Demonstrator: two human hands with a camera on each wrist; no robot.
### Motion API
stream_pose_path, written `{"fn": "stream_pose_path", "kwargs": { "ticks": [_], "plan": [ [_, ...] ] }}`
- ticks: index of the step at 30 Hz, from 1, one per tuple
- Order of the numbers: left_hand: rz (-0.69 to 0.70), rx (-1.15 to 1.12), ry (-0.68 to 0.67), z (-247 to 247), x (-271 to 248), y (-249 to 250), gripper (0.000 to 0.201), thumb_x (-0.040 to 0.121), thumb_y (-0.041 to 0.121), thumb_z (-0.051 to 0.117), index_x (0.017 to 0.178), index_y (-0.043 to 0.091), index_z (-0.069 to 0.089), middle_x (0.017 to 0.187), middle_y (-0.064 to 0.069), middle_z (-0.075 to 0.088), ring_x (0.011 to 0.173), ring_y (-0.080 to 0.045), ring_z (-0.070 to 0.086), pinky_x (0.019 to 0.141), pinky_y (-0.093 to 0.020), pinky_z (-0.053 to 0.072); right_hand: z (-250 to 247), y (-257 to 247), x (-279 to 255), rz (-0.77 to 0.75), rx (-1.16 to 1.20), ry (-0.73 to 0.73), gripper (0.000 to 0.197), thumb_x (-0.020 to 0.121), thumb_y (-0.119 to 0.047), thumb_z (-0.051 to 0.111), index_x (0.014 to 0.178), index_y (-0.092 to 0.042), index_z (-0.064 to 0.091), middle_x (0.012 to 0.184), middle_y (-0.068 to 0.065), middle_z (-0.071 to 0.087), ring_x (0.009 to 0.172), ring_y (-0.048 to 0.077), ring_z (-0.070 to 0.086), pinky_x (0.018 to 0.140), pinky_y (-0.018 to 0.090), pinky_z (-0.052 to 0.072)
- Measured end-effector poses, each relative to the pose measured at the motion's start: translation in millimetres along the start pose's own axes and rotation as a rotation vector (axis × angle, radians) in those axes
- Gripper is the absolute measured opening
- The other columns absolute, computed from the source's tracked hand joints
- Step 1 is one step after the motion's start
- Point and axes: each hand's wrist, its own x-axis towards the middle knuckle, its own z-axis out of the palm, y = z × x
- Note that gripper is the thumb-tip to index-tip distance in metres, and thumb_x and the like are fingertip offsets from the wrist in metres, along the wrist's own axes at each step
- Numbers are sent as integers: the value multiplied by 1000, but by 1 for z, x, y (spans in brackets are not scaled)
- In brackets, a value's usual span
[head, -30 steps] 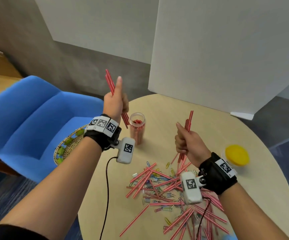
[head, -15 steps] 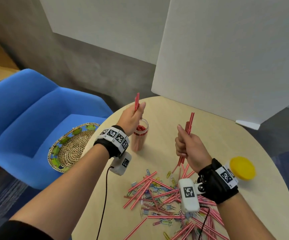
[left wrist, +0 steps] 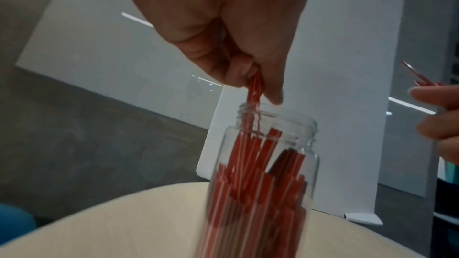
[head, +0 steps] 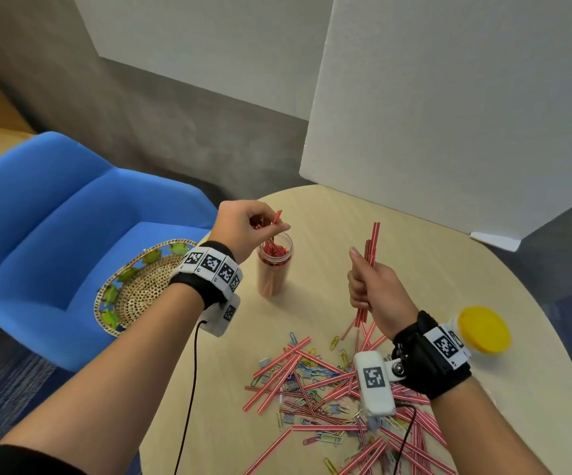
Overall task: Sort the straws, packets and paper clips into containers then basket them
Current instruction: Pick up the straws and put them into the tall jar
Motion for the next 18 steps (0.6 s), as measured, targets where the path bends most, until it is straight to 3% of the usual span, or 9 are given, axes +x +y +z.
{"fn": "stream_pose_path", "kwargs": {
  "ticks": [5, 7, 9, 11, 14, 16, 18],
  "plan": [
    [23, 226, -172, -8, 12, 4, 24, 75, 26, 83, 65, 20, 62, 58, 13, 54, 54, -2, 48, 54, -13, 34, -4, -7, 2, -7, -62, 12, 49, 100, -42, 47, 58, -23, 31, 55, -4, 23, 50, 14, 18, 48, 24, 23],
    [20, 309, -260, -12, 17, 8, 25, 75, 28, 83, 65, 18, 63, 63, 9, 59, 58, -7, 53, 56, -16, 40, -6, -8, 3, -8, -84, 23, 48, 100, -42, 47, 60, -22, 31, 54, -6, 24, 49, 13, 20, 48, 24, 25],
    [3, 388, -330, -12, 19, 11, 22, 75, 32, 83, 70, 17, 67, 71, 8, 61, 64, -10, 58, 64, -26, 51, -6, -10, 3, -10, -96, 27, 47, 101, -42, 47, 62, -21, 32, 54, -7, 25, 49, 12, 21, 49, 24, 25],
    [15, 337, -319, -10, 18, 11, 25, 74, 39, 83, 77, 17, 72, 77, 7, 62, 66, -11, 62, 68, -29, 54, -4, -12, 4, -18, -98, 22, 46, 101, -42, 46, 62, -21, 32, 54, -7, 25, 49, 12, 21, 49, 25, 24],
    [9, 199, -186, -9, 13, 11, 28, 78, 48, 76, 74, 21, 71, 76, 8, 63, 62, -6, 62, 60, -20, 49, 1, -19, 9, -49, -77, 9, 47, 102, -43, 41, 62, -21, 31, 56, -6, 24, 50, 13, 21, 51, 28, 24],
    [7, 213, -150, -9, 10, 8, 25, 82, 43, 74, 71, 21, 71, 70, 10, 64, 62, -4, 61, 61, -19, 49, 4, -29, 11, -100, -74, -8, 47, 104, -43, 36, 63, -20, 30, 56, -4, 26, 49, 15, 29, 51, 30, 33],
    [9, 222, -182, -8, 6, 7, 20, 81, 38, 77, 74, 20, 74, 68, 12, 65, 62, -3, 61, 63, -20, 51, 10, -40, 13, -171, -139, 14, 49, 106, -42, 30, 63, -18, 35, 54, 0, 36, 51, 20, 49, 60, 35, 50]
  ]
}}
